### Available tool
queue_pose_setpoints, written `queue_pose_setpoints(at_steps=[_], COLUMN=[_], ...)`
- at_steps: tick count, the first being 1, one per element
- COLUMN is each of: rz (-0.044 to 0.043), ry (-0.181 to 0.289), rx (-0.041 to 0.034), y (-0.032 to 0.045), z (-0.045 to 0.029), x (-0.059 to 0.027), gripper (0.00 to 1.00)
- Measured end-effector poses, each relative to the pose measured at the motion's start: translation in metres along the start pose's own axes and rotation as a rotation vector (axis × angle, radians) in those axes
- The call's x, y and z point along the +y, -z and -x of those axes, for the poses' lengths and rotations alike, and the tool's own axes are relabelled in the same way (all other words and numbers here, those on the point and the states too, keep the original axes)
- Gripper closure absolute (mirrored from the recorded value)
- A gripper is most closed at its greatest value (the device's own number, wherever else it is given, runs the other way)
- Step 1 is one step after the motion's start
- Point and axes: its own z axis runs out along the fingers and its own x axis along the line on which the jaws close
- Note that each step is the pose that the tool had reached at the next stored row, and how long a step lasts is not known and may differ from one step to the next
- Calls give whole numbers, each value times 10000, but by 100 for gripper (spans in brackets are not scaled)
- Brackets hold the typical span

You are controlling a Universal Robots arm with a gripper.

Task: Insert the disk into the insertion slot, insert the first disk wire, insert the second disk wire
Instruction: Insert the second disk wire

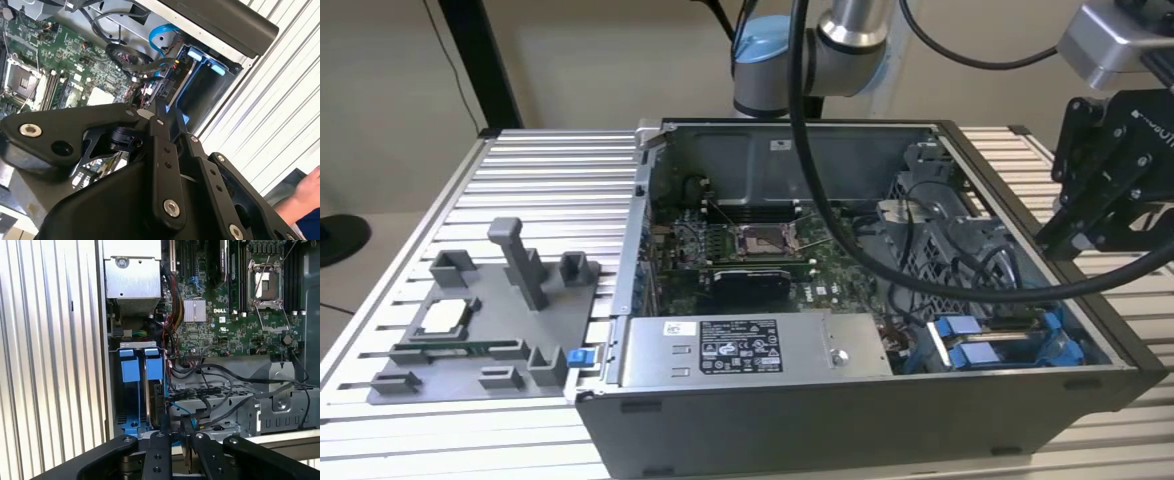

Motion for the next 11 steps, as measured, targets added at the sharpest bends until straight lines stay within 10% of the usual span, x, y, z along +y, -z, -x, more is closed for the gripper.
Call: queue_pose_setpoints(at_steps=[11], rz=[0], ry=[0], rx=[0], y=[27], z=[4], x=[0], gripper=[0])
